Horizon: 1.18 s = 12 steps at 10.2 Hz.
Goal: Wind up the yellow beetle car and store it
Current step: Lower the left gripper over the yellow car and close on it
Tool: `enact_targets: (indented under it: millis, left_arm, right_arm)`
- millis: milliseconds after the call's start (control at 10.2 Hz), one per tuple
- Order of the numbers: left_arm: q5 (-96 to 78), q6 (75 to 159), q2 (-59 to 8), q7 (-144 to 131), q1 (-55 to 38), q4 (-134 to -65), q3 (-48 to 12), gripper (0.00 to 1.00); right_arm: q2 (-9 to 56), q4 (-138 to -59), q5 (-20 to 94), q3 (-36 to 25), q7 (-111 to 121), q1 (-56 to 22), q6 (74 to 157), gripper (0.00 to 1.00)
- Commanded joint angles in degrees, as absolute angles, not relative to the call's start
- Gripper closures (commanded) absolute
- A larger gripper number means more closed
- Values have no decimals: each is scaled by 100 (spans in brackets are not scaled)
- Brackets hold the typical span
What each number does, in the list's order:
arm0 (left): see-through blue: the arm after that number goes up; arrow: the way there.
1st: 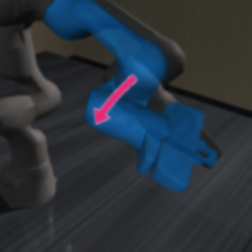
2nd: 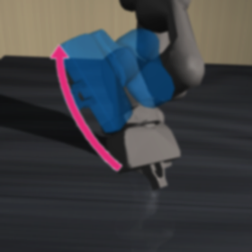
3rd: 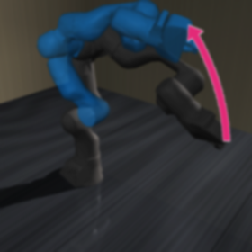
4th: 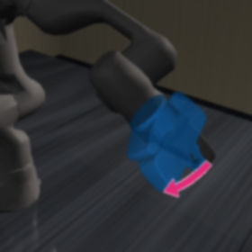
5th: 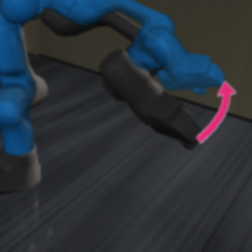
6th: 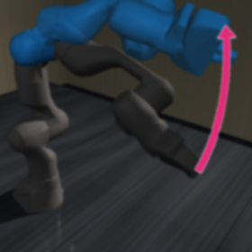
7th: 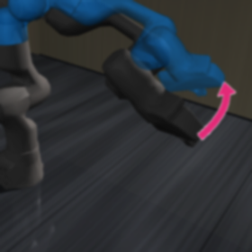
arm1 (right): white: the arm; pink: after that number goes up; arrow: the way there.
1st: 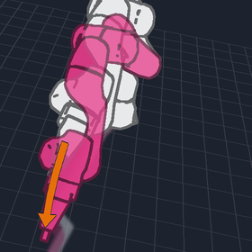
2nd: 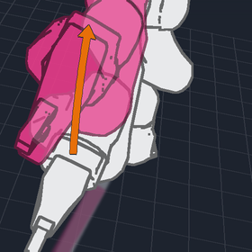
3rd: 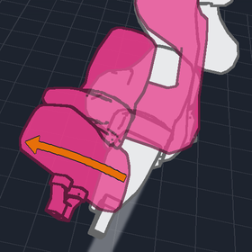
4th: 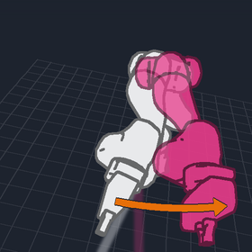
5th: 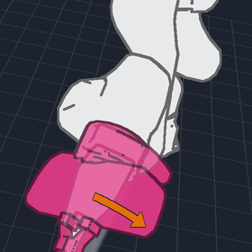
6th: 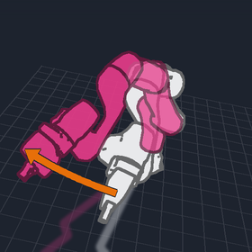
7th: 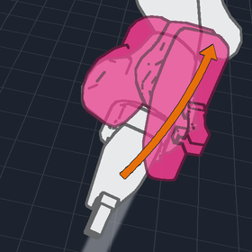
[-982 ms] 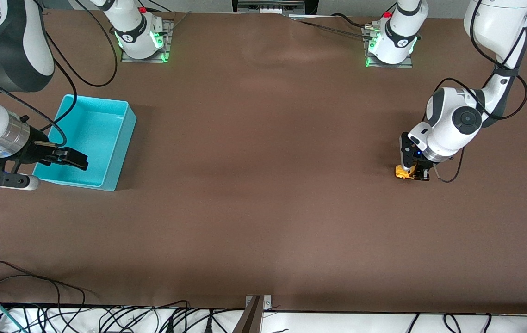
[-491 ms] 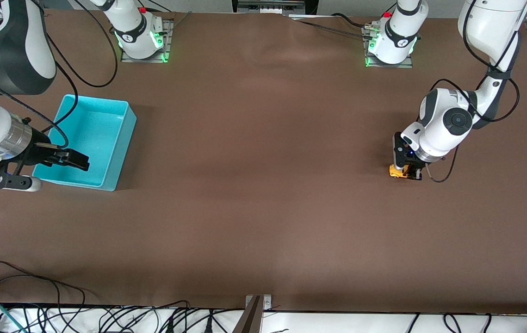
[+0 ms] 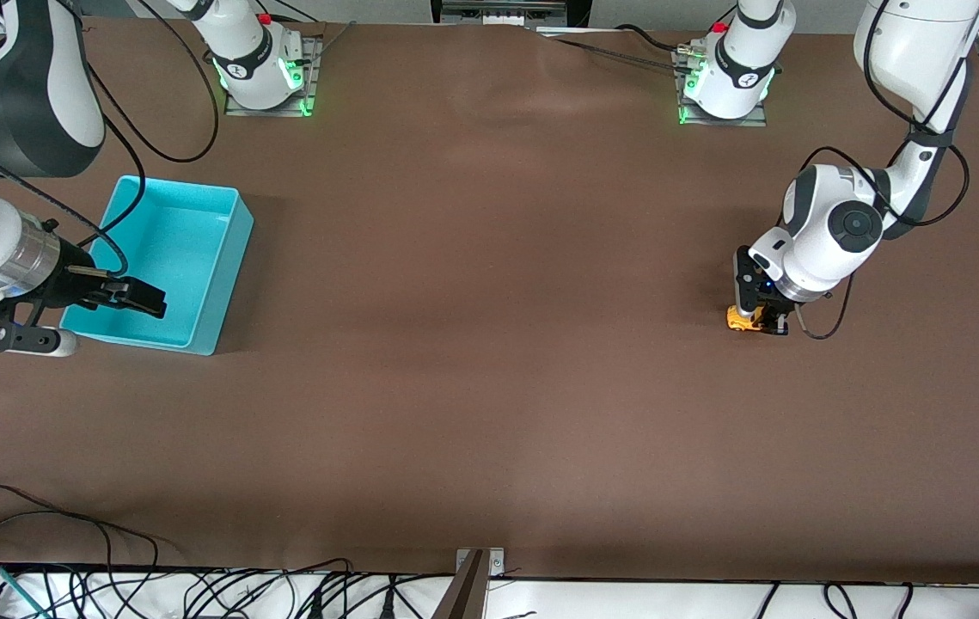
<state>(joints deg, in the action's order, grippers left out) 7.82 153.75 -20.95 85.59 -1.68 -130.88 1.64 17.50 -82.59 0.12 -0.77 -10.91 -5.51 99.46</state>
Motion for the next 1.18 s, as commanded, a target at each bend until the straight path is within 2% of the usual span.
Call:
enact_targets:
  millis: [0,589,1080]
  left_arm:
    - [809,15407,-2724,9164,87,-13061,438,100]
    - [363,15680,-2996,10640,351,-12982,1422,100]
    - [-219,15671,-3129,10837,378,-12876,1494,100]
  right_arm:
    - [1705,-8332,114,-79,-993,-527,9976,0]
    - [1705,-8332,114,-79,-993,-527,9984,0]
    - [1705,-8332,114,-79,-993,-527,9993,0]
